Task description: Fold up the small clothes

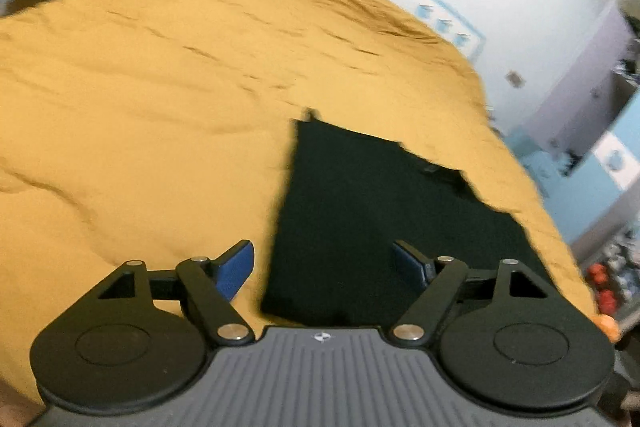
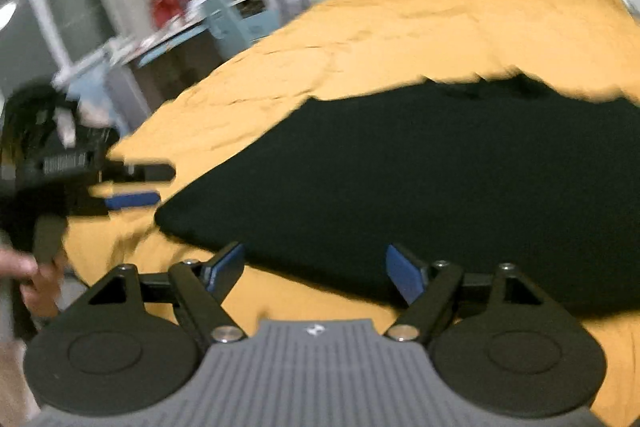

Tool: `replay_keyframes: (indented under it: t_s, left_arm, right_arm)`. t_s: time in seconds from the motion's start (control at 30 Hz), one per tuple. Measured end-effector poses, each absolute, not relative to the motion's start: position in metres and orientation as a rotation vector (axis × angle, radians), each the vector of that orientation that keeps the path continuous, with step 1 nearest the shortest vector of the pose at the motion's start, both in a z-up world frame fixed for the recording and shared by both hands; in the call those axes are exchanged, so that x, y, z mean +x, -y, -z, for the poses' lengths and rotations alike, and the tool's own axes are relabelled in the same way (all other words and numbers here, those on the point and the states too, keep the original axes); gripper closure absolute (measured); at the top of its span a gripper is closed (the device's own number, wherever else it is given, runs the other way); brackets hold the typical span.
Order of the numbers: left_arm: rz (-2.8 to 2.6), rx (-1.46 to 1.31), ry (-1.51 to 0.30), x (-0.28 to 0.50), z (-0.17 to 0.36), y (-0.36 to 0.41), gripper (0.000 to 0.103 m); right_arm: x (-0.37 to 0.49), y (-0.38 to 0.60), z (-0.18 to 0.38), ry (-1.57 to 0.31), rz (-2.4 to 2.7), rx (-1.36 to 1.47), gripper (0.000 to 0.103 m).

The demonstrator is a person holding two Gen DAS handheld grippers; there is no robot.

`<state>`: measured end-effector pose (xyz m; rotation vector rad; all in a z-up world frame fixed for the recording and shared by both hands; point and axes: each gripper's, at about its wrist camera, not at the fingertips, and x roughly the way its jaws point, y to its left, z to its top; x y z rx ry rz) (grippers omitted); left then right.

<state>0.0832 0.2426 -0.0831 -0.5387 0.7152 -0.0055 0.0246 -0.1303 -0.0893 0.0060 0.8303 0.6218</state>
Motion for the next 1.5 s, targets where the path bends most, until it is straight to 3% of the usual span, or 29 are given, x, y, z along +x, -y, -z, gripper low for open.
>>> replay_keyframes:
  t_s: [0.2, 0.43, 0.77, 0.87, 0.93, 1.03, 1.5]
  left_arm:
    - [-0.048, -0.596, -0.759, 0.080, 0.095, -0.268, 0.012]
    - [0.023, -0.654, -0.756, 0.097, 0.099, -0.285, 0.012]
    - [0.228, -0.802, -0.791, 0.190, 0.121, -0.320, 0.012]
    - [0.264, -0.820, -0.820, 0.223, 0.136, -0.323, 0.012]
    - [0.268, -0.827, -0.862, 0.243, 0.148, -0.320, 0.012]
    - [0.300, -0.833, -0.901, 0.270, 0.162, -0.312, 0.012]
    - [0.420, -0.984, -0.992, 0.370, 0.211, -0.289, 0.009]
  right_arm:
    - [0.002, 0.050, 0.111, -0.734, -0.635, -0.422, 0.032]
    - [-0.005, -0.009, 0.137, -0.598, -0.658, -0.609, 0.032]
    - [0.001, -0.085, 0.158, -0.432, -0.580, -0.805, 0.034]
    - [0.008, -0.093, 0.160, -0.439, -0.564, -0.799, 0.050]
    - [0.012, -0.093, 0.161, -0.470, -0.573, -0.768, 0.073]
    - [0.009, -0.095, 0.165, -0.470, -0.577, -0.771, 0.083]
    - [0.015, -0.087, 0.163, -0.509, -0.598, -0.683, 0.084]
